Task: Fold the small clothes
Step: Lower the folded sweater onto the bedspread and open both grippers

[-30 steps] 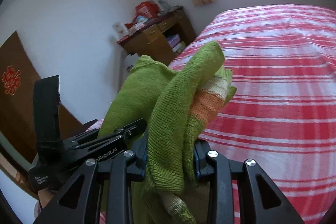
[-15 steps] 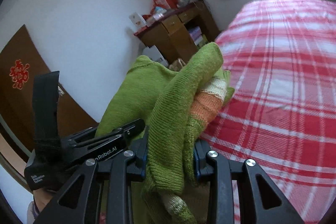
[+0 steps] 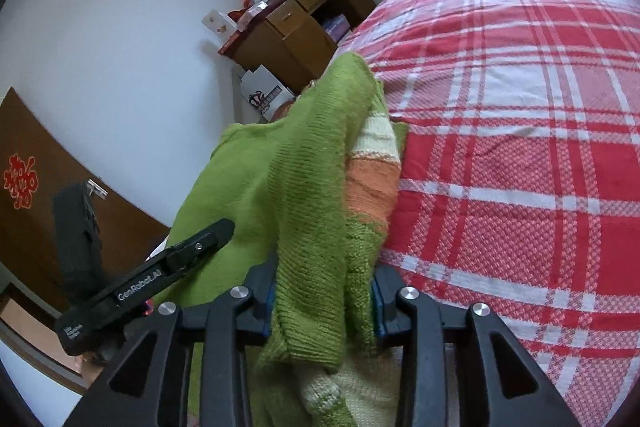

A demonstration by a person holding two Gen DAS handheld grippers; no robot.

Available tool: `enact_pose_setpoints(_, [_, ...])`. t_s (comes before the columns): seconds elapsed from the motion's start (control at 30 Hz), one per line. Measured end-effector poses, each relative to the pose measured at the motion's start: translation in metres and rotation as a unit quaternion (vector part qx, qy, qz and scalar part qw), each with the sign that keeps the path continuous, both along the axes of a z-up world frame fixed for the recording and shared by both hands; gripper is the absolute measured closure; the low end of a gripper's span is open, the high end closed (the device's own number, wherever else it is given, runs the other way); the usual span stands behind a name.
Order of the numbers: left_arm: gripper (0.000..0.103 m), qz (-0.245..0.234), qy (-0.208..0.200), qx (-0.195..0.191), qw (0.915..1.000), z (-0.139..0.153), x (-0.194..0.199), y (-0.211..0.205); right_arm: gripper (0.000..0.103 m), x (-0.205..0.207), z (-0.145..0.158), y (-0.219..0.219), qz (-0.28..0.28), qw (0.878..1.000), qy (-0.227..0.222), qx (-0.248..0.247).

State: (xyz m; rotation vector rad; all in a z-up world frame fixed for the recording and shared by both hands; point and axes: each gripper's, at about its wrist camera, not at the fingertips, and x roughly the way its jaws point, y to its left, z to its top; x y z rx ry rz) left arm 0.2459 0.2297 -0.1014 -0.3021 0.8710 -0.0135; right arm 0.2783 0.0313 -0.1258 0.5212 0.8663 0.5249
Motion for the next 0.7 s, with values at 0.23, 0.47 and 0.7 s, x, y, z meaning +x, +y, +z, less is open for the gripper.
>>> enact_pose_setpoints(0.23, [0.017, -0.012, -0.018, 0.082, 0.9964, 0.025, -0.036, -0.003, 0.06, -0.014, 0.003, -0.01, 0.0, 1.0, -0.007, -0.003])
enact_pose_setpoints(0.47, [0.012, 0.016, -0.047, 0.21, 0.9763, 0.044, -0.087, -0.025, 0.053, -0.076, 0.04, -0.014, -0.051, 0.992, -0.07, -0.09])
enact_pose_setpoints(0.7, [0.012, 0.02, -0.024, 0.26, 0.9651, 0.023, -0.105, -0.031, 0.053, -0.101, 0.044, 0.01, -0.041, 0.977, -0.075, -0.197])
